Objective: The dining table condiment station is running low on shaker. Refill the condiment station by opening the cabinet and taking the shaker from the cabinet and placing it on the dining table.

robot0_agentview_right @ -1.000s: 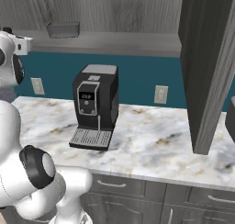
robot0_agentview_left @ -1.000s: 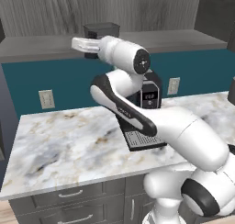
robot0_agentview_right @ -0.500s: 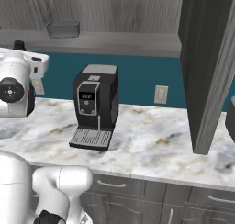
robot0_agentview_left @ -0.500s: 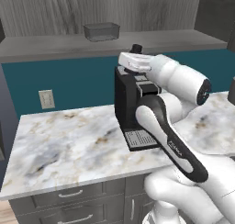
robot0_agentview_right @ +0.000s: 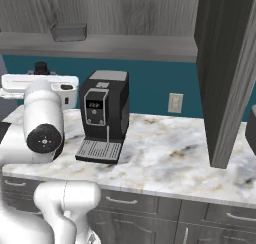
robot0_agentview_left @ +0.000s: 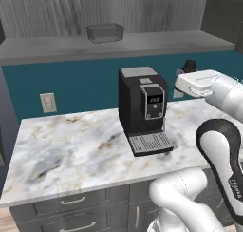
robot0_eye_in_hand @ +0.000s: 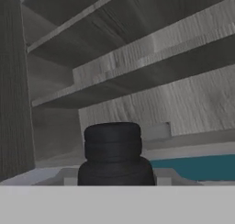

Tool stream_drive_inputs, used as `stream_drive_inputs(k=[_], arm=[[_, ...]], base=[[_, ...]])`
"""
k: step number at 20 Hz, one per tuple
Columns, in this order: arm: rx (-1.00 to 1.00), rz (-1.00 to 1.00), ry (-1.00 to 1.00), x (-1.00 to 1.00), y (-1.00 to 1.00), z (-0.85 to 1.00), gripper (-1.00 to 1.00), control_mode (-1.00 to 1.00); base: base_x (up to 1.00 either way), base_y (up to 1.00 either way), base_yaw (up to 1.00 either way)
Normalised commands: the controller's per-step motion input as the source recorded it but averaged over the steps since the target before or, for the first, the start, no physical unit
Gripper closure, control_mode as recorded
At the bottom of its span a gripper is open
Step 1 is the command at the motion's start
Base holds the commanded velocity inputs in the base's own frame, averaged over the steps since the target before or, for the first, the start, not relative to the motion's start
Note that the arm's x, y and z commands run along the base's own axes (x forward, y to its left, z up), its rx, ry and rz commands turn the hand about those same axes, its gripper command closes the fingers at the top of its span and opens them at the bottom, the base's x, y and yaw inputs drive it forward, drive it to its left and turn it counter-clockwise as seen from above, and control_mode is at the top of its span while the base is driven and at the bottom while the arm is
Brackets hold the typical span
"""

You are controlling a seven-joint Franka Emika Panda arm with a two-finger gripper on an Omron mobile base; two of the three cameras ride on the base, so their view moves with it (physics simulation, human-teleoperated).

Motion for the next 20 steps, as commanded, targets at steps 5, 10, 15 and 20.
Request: stream_drive_inputs(k=[5, 10, 15, 20], arm=[[-0.05, 0.01, 0.03, -0.14, -0.35, -0.16, 1.00, -1.00], [-0.03, 0.00, 0.05, 0.04, 0.04, 0.00, 1.00, -1.00], [-0.04, 0.00, -0.01, -0.04, 0.08, 0.00, 1.00, 1.00], [0.00, 0.00, 0.00, 0.00, 0.00, 0.00, 1.00, 1.00]], base=[[0.00, 0.00, 0.00], [0.00, 0.00, 0.00], [-0.26, 0.11, -0.08], [-0.86, 0.39, -0.51]])
